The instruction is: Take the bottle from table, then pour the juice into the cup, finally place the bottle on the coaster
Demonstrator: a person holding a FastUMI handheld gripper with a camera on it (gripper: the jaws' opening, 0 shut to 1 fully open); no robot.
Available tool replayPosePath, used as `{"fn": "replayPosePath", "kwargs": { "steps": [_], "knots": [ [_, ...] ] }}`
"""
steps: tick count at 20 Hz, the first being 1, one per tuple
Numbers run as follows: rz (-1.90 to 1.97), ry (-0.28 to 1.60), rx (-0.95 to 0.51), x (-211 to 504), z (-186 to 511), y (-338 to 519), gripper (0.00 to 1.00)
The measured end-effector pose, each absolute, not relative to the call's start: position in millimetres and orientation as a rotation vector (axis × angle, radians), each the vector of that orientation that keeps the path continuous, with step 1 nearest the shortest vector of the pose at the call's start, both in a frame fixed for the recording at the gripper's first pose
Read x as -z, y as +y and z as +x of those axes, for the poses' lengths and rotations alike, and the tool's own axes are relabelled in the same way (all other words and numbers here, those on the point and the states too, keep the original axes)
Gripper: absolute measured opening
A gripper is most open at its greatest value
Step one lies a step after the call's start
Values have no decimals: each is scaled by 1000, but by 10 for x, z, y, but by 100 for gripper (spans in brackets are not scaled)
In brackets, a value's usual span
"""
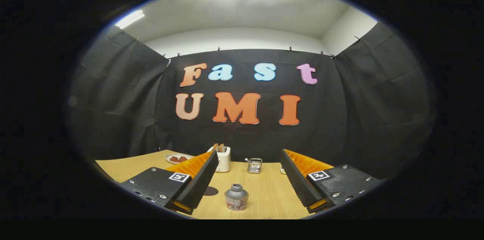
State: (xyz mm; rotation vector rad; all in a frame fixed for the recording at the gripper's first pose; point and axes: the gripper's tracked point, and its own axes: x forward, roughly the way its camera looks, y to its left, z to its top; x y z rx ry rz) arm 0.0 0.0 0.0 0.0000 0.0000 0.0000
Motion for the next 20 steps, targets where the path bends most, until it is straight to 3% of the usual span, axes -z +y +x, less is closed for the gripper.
{"fn": "replayPosePath", "kwargs": {
  "steps": [20],
  "knots": [
    [32,-42,37,-128,-19,-218,98]
  ]
}}
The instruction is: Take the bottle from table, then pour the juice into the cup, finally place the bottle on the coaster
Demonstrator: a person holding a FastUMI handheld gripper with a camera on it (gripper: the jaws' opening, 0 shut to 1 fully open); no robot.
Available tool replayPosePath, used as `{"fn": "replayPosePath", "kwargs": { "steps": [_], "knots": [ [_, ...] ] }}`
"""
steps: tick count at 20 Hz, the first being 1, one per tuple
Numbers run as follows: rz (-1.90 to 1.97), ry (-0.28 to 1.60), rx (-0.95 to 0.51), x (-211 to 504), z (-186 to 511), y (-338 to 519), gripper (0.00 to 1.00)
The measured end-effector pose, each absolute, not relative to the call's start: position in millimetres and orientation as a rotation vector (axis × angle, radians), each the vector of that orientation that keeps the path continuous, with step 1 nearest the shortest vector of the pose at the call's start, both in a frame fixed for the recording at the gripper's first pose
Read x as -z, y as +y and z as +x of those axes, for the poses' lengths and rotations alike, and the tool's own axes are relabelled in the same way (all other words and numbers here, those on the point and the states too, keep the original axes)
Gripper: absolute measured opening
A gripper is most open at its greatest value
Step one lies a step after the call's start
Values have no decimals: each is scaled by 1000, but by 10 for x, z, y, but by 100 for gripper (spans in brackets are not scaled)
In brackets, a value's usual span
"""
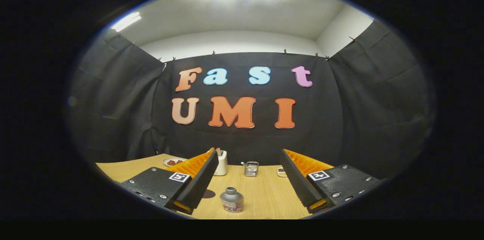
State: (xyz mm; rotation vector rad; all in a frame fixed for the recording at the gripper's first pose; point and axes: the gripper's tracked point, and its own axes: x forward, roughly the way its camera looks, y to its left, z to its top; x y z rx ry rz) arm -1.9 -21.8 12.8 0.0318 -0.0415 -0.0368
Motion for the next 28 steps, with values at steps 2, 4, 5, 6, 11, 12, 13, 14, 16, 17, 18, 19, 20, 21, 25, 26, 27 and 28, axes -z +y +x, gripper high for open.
{"fn": "replayPosePath", "kwargs": {
  "steps": [2,4,5,6,11,12,13,14,16,17,18,19,20,21,25,26,27,28],
  "knots": [
    [38,-40,40,-45,-40,-223,98],
    [56,-21,34,118,-52,-194,98],
    [60,-5,26,213,-42,-162,98],
    [58,18,21,321,-33,-138,98],
    [98,73,-27,701,-25,30,98],
    [102,85,-38,794,-15,57,98],
    [95,97,-49,884,-9,90,98],
    [85,113,-54,991,5,120,98],
    [72,147,-66,1182,40,210,98],
    [64,155,-73,1258,63,254,98],
    [56,165,-76,1351,91,288,98],
    [53,182,-85,1459,125,333,98],
    [62,212,-107,1612,140,411,97],
    [73,250,-119,1756,158,451,97],
    [80,319,-99,2124,258,434,94],
    [69,330,-87,2200,279,421,92],
    [58,342,-79,2278,303,411,91],
    [43,353,-75,2356,324,403,90]
  ]
}}
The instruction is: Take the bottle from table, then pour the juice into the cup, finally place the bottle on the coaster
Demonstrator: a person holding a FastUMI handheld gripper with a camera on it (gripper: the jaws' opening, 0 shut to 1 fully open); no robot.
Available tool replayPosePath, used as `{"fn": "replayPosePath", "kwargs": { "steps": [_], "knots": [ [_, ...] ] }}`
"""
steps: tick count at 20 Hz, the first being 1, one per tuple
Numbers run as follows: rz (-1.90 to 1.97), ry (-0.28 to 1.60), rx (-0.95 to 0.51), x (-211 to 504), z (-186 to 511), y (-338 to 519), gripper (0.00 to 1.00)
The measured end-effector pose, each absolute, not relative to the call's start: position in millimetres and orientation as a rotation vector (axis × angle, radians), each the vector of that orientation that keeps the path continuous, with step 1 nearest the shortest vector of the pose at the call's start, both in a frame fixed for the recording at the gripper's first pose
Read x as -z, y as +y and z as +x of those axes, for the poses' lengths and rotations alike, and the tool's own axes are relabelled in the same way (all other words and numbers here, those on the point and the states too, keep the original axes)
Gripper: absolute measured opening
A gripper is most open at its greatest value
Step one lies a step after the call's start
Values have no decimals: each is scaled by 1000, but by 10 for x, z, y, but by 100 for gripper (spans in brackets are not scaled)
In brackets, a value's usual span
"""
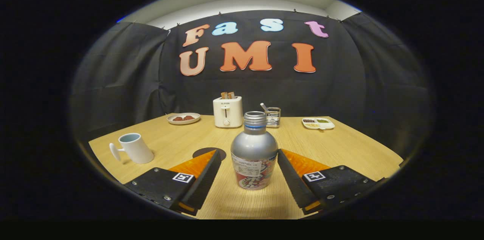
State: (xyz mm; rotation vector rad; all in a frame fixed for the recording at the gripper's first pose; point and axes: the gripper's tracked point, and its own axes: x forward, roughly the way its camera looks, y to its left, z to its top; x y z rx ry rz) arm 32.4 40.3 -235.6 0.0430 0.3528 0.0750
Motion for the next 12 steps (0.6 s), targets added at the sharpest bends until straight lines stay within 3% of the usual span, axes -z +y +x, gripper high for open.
{"fn": "replayPosePath", "kwargs": {
  "steps": [5,8,12],
  "knots": [
    [-3,401,-47,2629,444,405,90],
    [60,441,-51,2736,431,475,81],
    [80,456,-58,2739,432,522,79]
  ]
}}
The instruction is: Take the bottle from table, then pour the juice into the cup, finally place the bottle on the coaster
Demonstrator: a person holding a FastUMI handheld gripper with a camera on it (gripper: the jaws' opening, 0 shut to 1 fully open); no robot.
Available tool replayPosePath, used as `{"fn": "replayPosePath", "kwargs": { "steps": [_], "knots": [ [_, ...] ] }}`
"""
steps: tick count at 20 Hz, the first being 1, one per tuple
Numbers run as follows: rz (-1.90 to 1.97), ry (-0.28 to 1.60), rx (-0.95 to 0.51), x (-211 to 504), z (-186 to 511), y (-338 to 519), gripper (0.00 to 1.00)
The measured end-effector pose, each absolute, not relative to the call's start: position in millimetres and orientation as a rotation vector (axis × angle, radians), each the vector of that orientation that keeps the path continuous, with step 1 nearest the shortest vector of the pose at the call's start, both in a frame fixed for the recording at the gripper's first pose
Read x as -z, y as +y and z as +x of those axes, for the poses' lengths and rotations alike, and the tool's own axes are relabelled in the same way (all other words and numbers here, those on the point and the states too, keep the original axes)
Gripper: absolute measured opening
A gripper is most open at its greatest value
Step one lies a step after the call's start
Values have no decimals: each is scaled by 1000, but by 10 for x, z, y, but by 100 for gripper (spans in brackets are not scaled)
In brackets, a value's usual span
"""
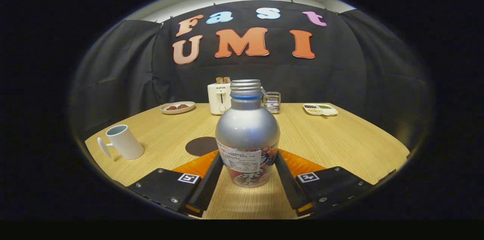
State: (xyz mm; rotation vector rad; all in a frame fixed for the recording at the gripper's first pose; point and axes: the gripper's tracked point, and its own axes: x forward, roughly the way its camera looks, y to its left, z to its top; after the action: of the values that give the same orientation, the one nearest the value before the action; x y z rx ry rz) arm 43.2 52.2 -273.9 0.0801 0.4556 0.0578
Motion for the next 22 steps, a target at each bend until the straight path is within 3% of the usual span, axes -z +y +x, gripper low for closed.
{"fn": "replayPosePath", "kwargs": {
  "steps": [14,22],
  "knots": [
    [-113,386,-150,2086,730,1118,77],
    [-448,280,-105,1820,931,1346,77]
  ]
}}
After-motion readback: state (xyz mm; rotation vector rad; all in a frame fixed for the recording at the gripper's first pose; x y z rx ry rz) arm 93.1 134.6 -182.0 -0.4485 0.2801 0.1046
